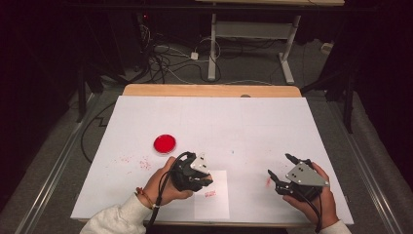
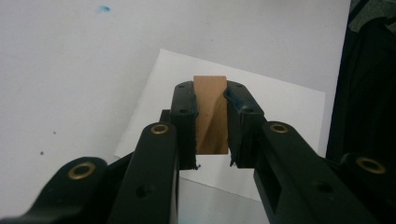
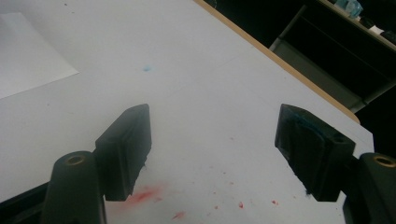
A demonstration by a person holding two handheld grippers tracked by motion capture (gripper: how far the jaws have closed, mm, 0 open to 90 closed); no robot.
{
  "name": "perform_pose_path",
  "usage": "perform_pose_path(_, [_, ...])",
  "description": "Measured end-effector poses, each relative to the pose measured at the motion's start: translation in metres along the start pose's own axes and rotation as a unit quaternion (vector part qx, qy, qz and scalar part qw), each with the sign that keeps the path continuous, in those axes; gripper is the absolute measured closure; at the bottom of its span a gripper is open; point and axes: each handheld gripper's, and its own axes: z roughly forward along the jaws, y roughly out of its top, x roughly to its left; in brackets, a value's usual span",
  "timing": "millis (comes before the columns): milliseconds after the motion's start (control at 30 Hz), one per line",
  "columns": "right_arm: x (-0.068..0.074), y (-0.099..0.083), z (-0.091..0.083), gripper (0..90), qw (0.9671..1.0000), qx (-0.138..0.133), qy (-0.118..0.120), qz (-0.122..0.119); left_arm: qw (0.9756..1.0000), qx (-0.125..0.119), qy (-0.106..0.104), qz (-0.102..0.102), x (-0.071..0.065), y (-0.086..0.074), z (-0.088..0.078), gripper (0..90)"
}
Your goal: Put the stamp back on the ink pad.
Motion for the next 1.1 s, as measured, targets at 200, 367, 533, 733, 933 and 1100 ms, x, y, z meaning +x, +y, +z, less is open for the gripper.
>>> perform_pose_path(200, [-0.001, 0.000, 0.002, 27.3, 1.0000, -0.002, 0.003, 0.000, 0.9999, -0.006, 0.016, -0.004, 0.002, -0.001, -0.008, 73.8])
perform_pose_path(367, [0.001, 0.000, 0.000, 27.3, 1.0000, -0.004, 0.004, -0.002, 0.9995, -0.012, 0.027, -0.008, 0.008, -0.001, -0.015, 73.7])
perform_pose_path(533, [0.000, -0.001, -0.001, 27.3, 1.0000, -0.004, 0.003, -0.002, 0.9990, -0.013, 0.040, -0.016, 0.016, -0.003, -0.021, 73.7])
perform_pose_path(733, [0.002, -0.001, -0.001, 27.3, 1.0000, -0.003, 0.006, -0.005, 0.9978, -0.021, 0.056, -0.030, 0.026, -0.007, -0.031, 73.7])
perform_pose_path(933, [0.002, -0.001, -0.003, 27.3, 1.0000, -0.003, 0.004, -0.004, 0.9964, -0.027, 0.069, -0.043, 0.036, -0.011, -0.038, 73.8])
perform_pose_path(1100, [0.002, -0.002, -0.003, 27.4, 1.0000, -0.002, 0.004, -0.004, 0.9958, -0.028, 0.071, -0.050, 0.043, -0.015, -0.041, 73.7])
